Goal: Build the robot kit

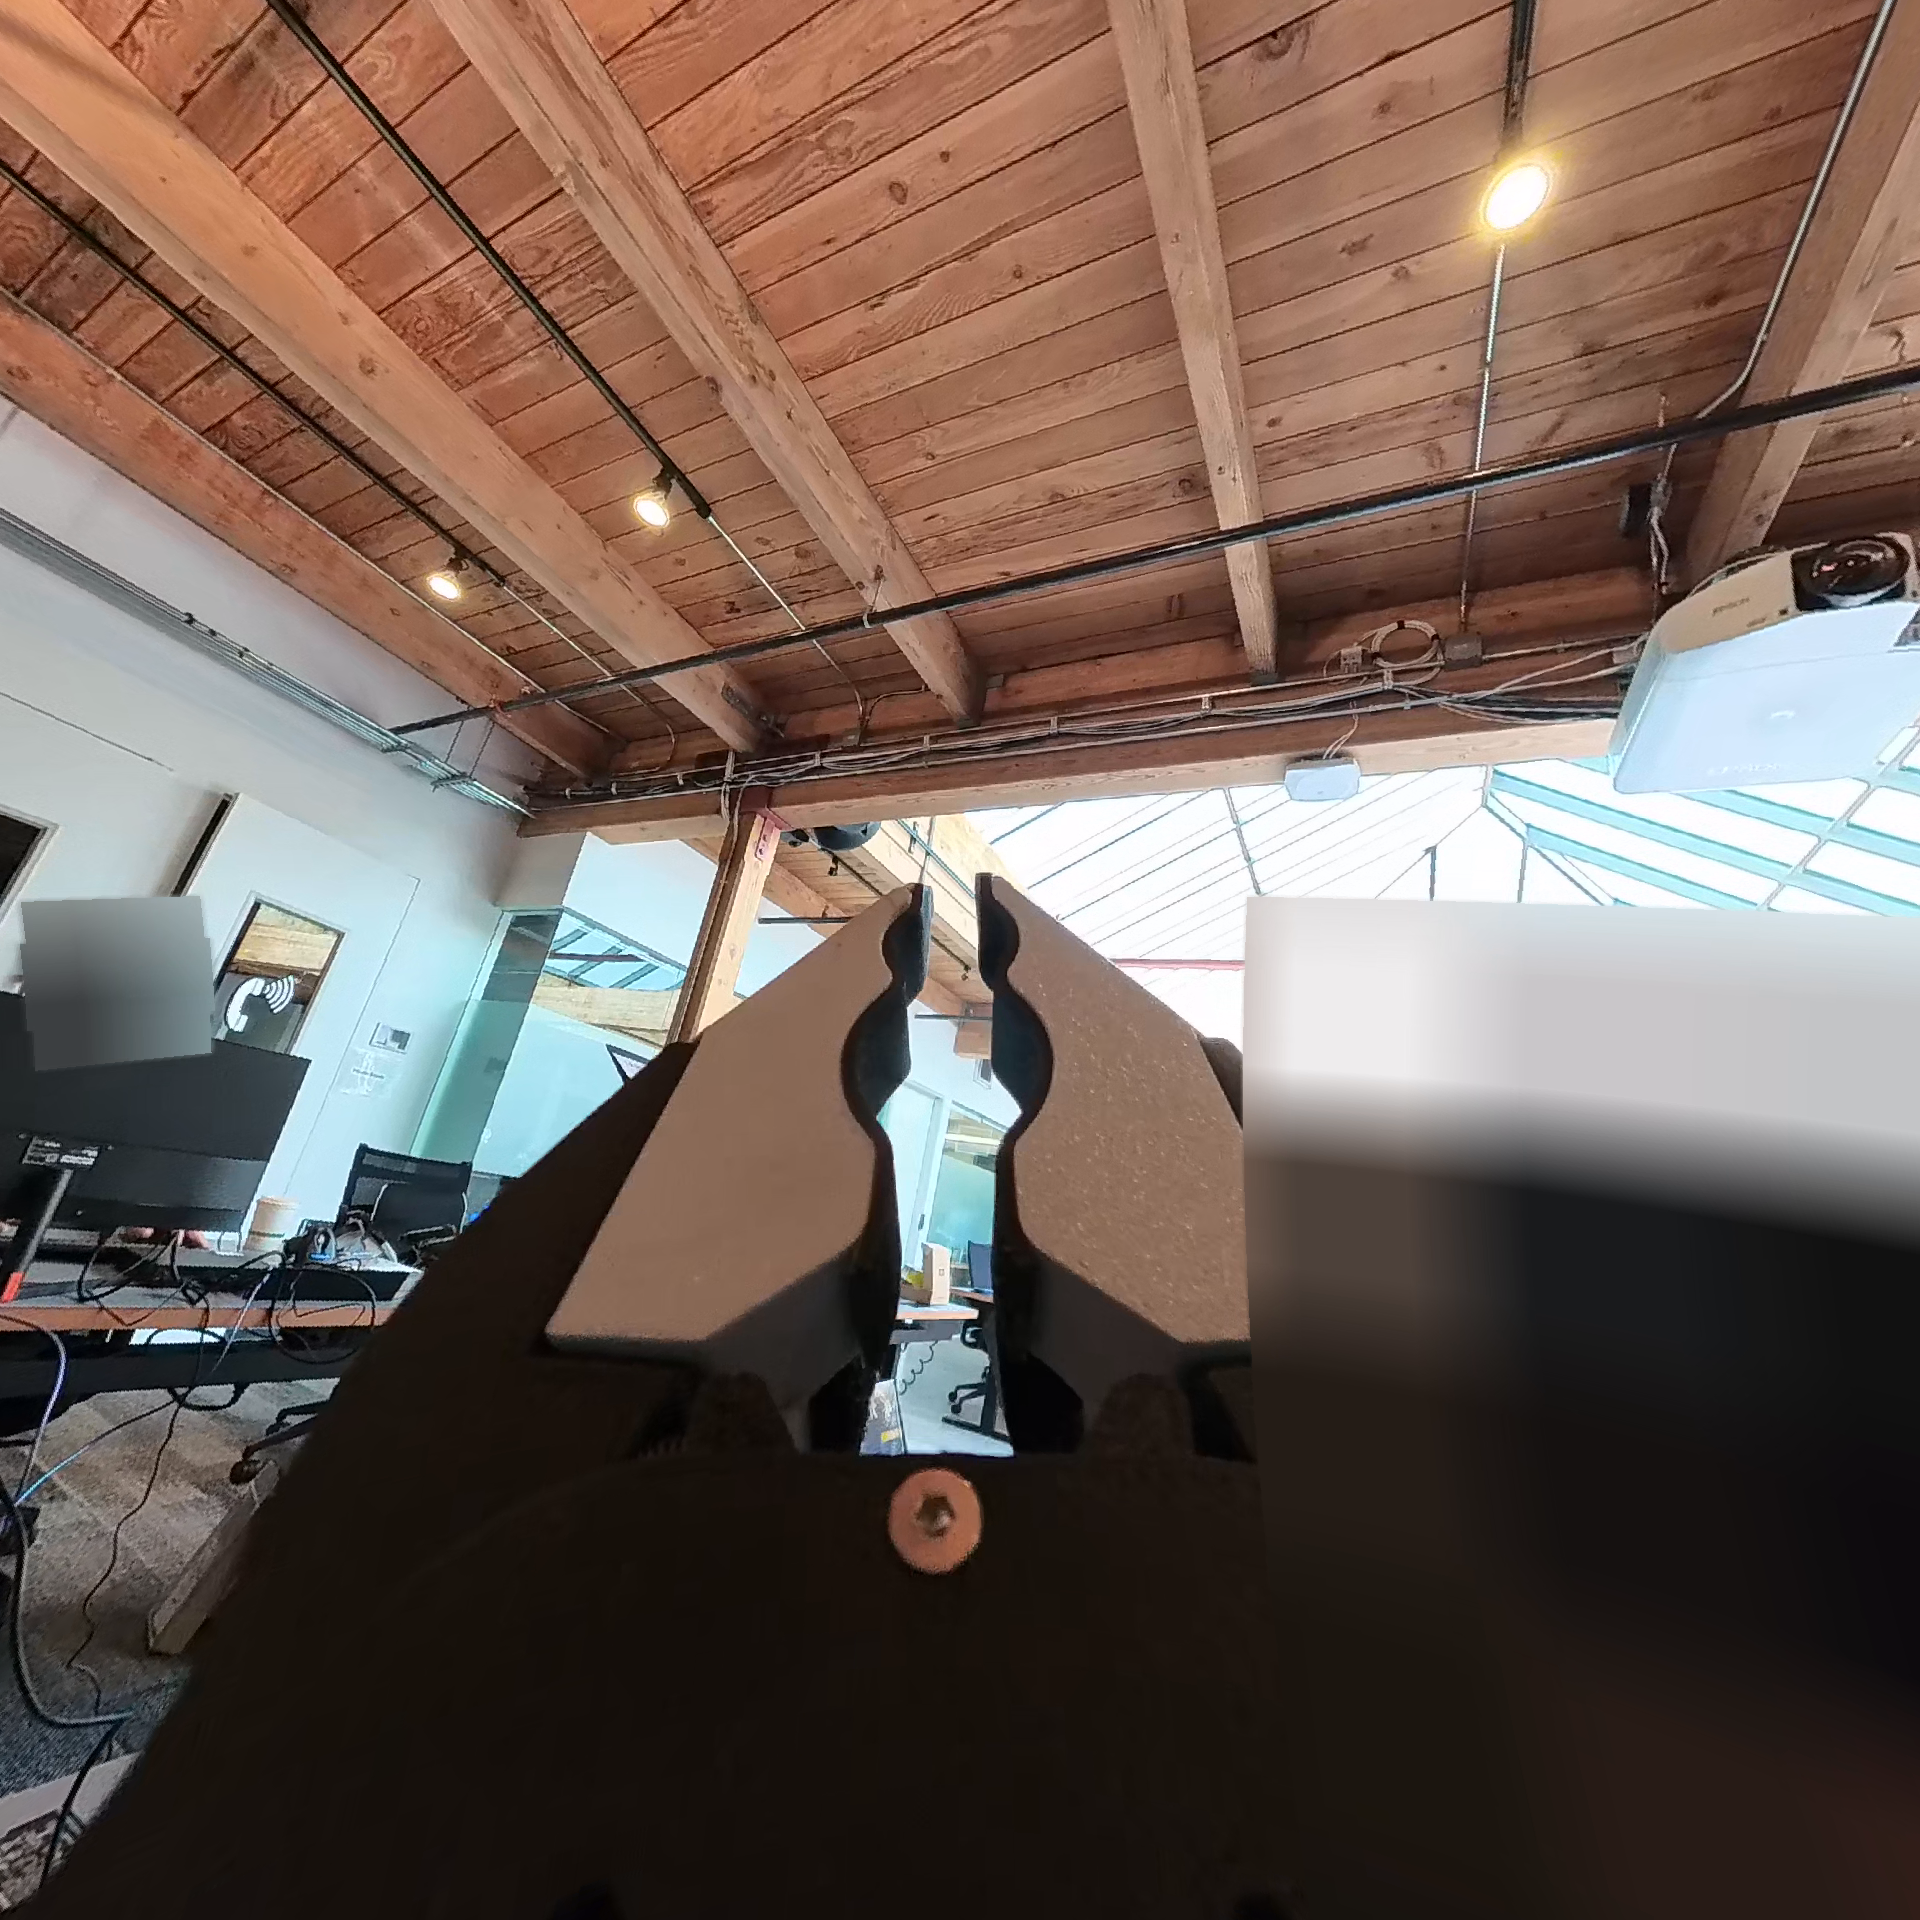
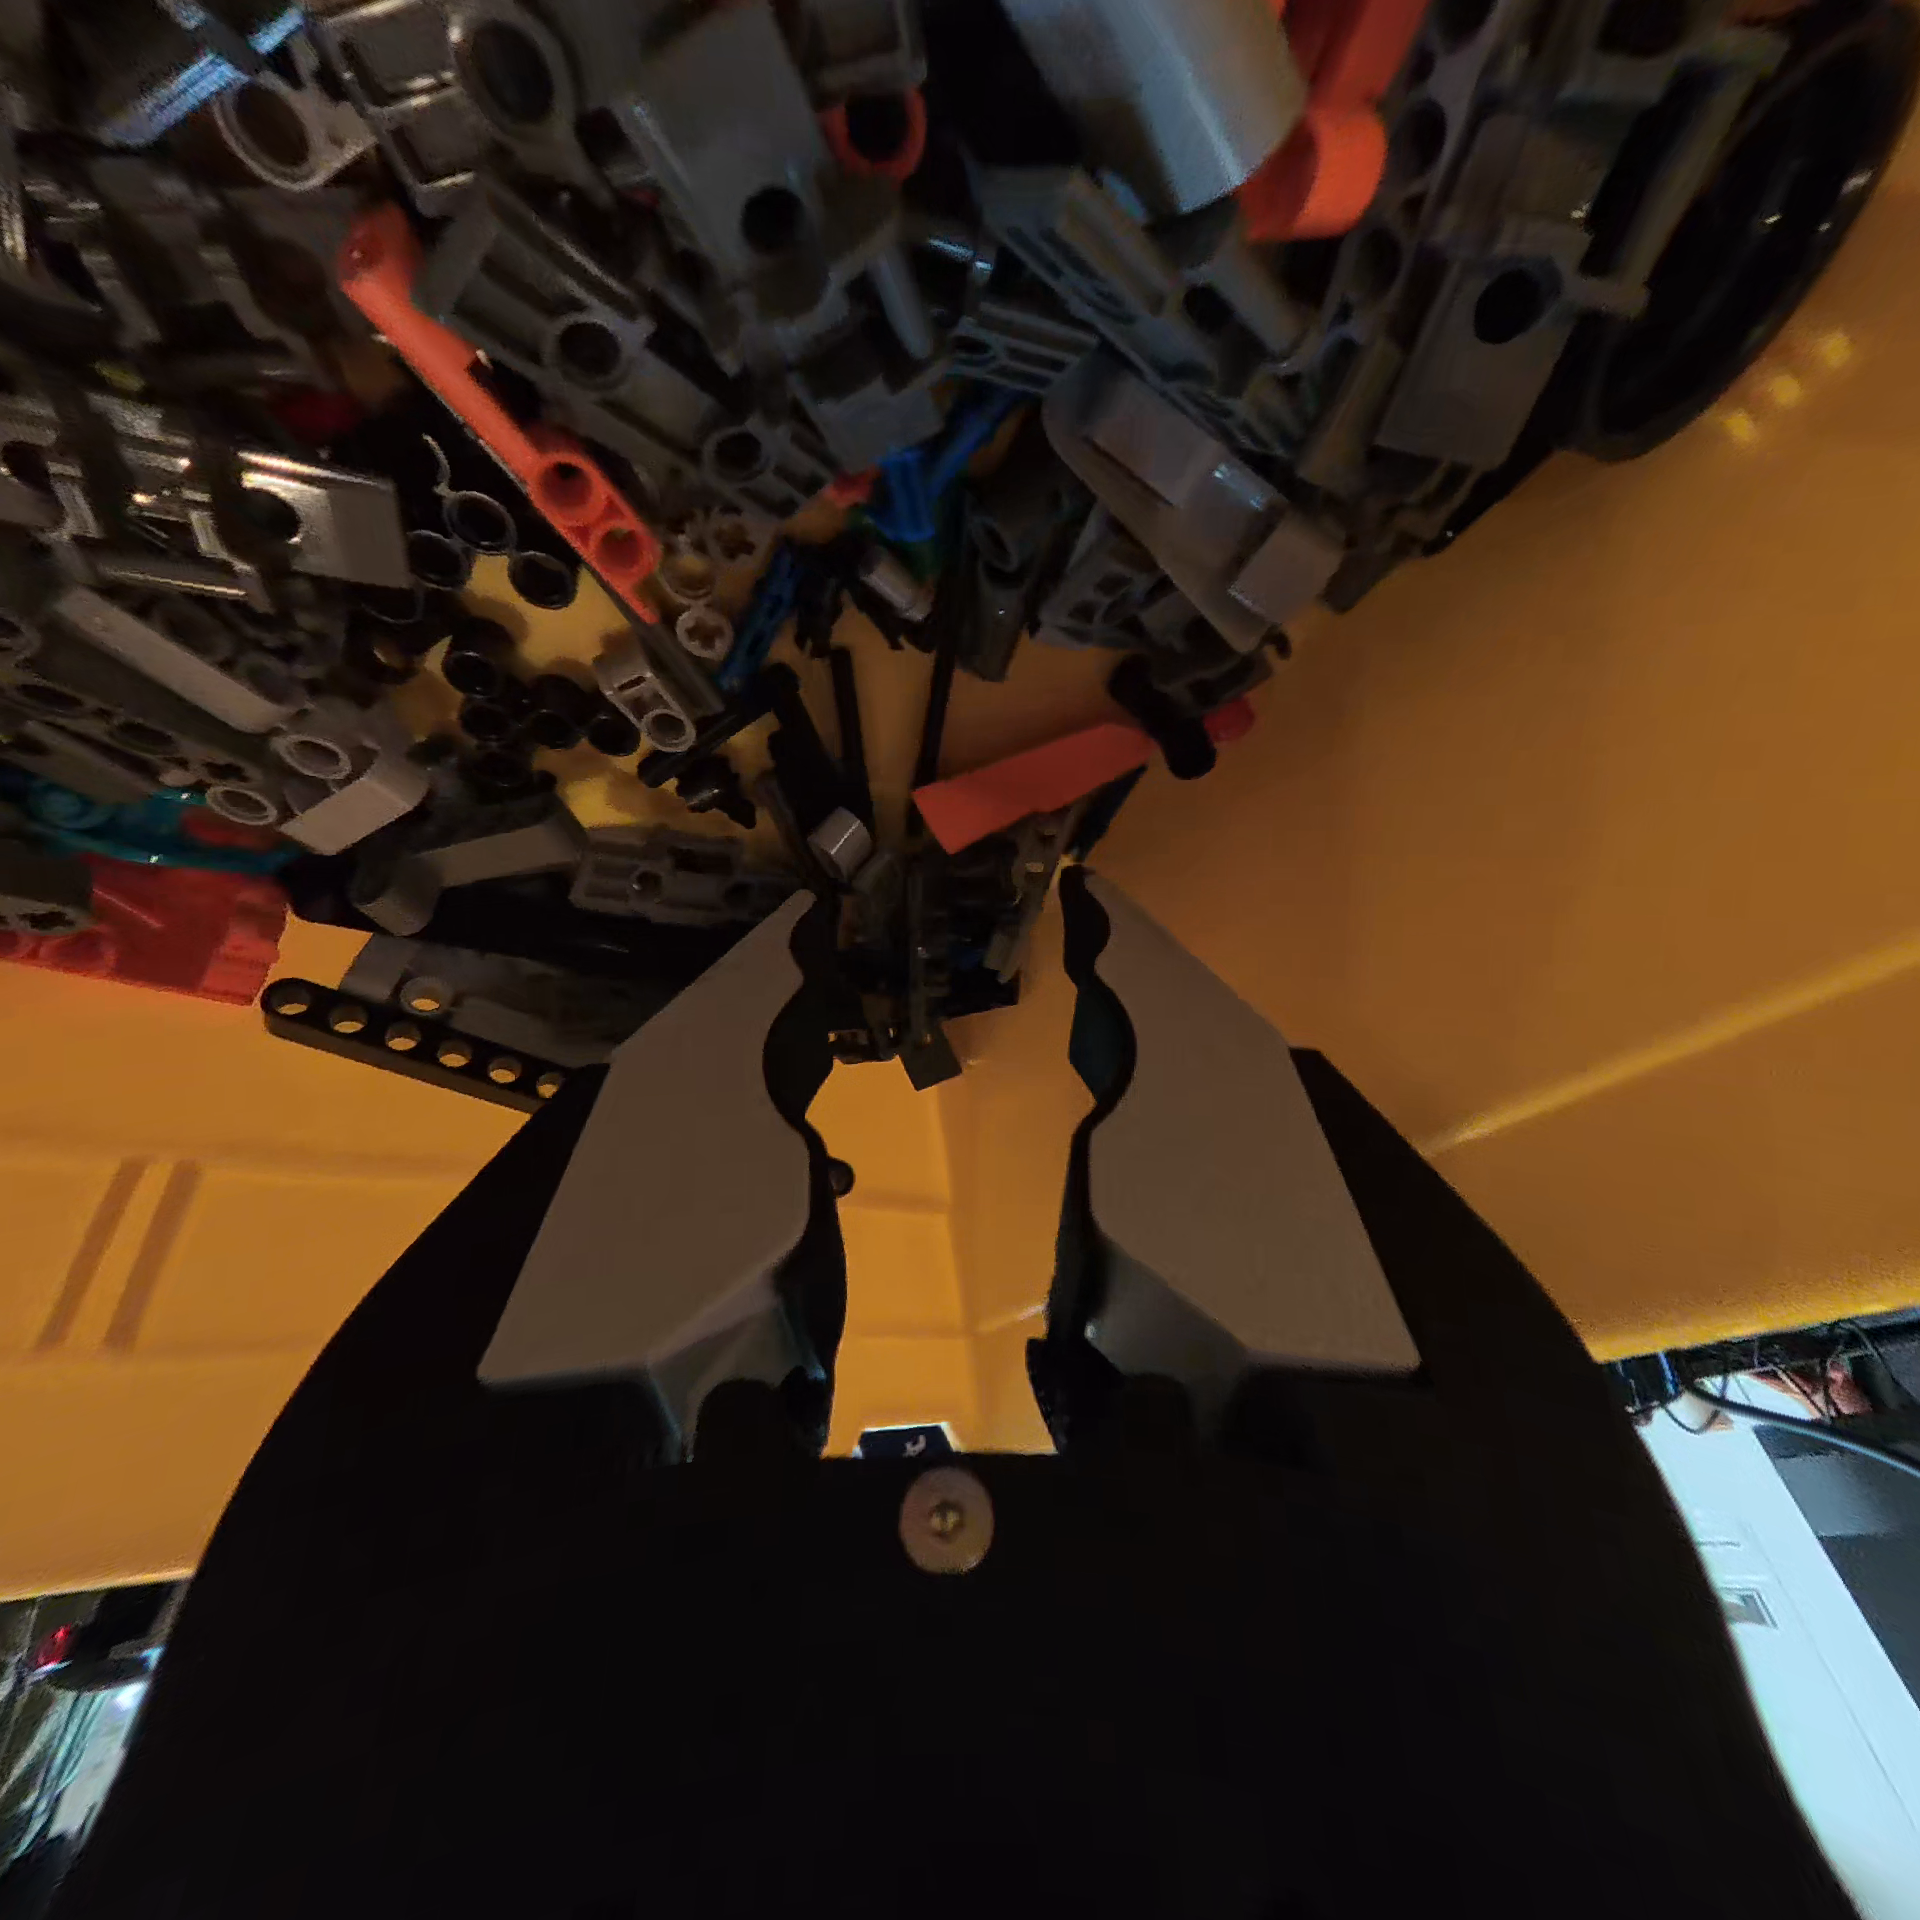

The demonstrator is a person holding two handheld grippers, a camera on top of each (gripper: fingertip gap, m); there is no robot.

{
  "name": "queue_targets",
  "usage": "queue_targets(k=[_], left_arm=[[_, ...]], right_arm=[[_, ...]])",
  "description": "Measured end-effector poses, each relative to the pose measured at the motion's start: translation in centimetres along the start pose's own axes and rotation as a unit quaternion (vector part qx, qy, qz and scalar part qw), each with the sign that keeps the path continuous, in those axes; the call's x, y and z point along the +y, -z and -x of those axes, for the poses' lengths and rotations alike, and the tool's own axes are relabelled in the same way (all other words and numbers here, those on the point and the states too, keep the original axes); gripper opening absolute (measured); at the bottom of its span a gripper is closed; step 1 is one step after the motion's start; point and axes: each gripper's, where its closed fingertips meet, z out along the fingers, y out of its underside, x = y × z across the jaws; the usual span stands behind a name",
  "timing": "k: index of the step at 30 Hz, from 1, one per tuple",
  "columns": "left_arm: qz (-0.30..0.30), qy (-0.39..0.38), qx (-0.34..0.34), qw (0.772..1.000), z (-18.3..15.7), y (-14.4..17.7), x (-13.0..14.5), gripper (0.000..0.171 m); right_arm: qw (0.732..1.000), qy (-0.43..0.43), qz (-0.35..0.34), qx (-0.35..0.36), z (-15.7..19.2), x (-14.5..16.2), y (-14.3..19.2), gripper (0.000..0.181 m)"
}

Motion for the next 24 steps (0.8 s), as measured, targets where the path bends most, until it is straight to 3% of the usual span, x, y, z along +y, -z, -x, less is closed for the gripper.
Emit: queue_targets(k=[15,19,24], left_arm=[[-0.006,-0.002,0.001,1.000,-0.1,0.2,-0.4,0.006],[-0.005,-0.002,0.000,1.000,-0.1,0.2,-0.3,0.006],[-0.002,-0.001,0.000,1.000,-0.1,0.1,-0.1,0.006]], right_arm=[[1.000,0.017,-0.019,0.002,-0.7,-0.2,1.7,0.014],[0.998,0.026,-0.063,0.004,-0.8,-2.2,3.9,0.014],[0.985,0.028,-0.171,0.025,-1.6,-6.3,8.6,0.014]])
